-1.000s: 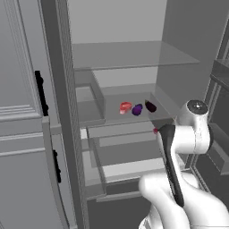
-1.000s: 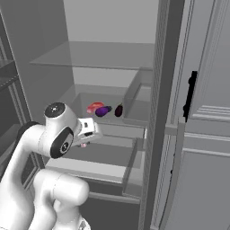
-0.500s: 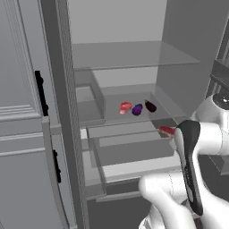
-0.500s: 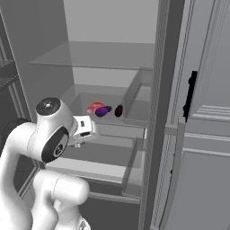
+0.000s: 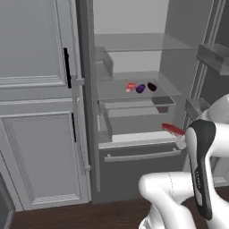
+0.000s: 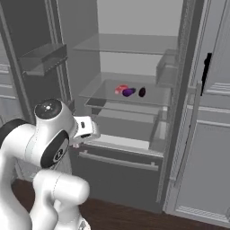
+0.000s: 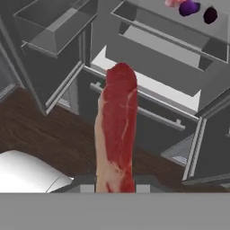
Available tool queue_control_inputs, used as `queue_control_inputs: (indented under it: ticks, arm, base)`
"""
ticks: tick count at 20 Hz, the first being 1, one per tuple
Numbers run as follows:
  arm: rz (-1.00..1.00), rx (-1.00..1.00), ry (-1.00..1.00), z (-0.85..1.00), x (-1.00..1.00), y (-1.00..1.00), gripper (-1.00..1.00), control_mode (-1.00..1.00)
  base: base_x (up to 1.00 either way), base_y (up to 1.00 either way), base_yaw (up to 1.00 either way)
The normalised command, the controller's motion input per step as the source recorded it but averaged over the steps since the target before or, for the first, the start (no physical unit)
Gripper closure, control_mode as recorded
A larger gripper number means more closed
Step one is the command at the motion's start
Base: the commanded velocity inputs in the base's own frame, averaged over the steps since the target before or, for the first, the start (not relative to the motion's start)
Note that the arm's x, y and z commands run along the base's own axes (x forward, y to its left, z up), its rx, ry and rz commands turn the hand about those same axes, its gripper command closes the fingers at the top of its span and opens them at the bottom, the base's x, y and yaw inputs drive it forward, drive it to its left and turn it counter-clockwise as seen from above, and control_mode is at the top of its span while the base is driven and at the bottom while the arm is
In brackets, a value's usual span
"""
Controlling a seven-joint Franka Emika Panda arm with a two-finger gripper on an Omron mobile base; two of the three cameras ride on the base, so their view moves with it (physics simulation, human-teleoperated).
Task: Place one eggplant and one steak in each tupperware on the nearby counter, to pack two identical lunches.
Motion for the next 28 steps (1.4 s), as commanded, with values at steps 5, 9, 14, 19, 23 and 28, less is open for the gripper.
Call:
queue_control_inputs:
  ticks: [5,9,14,19,23,28]
  arm:
    - [0.00,0.00,0.00,0.00,0.00,0.00,1.00,1.00]
    - [0.00,0.00,0.00,0.00,0.00,0.00,1.00,1.00]
    - [0.00,0.00,0.00,0.00,0.00,0.00,1.00,1.00]
    - [0.00,0.00,0.00,0.00,0.00,0.00,1.00,1.00]
    - [0.00,0.00,0.00,0.00,0.00,0.00,1.00,1.00]
    - [0.00,0.00,0.00,0.00,0.00,0.00,1.00,1.00]
  base:
    - [-0.81,0.00,0.08]
    - [-0.63,0.04,0.30]
    - [-0.33,0.00,0.27]
    - [-0.18,0.01,0.36]
    - [-0.10,0.00,0.84]
    - [0.00,0.00,1.00]
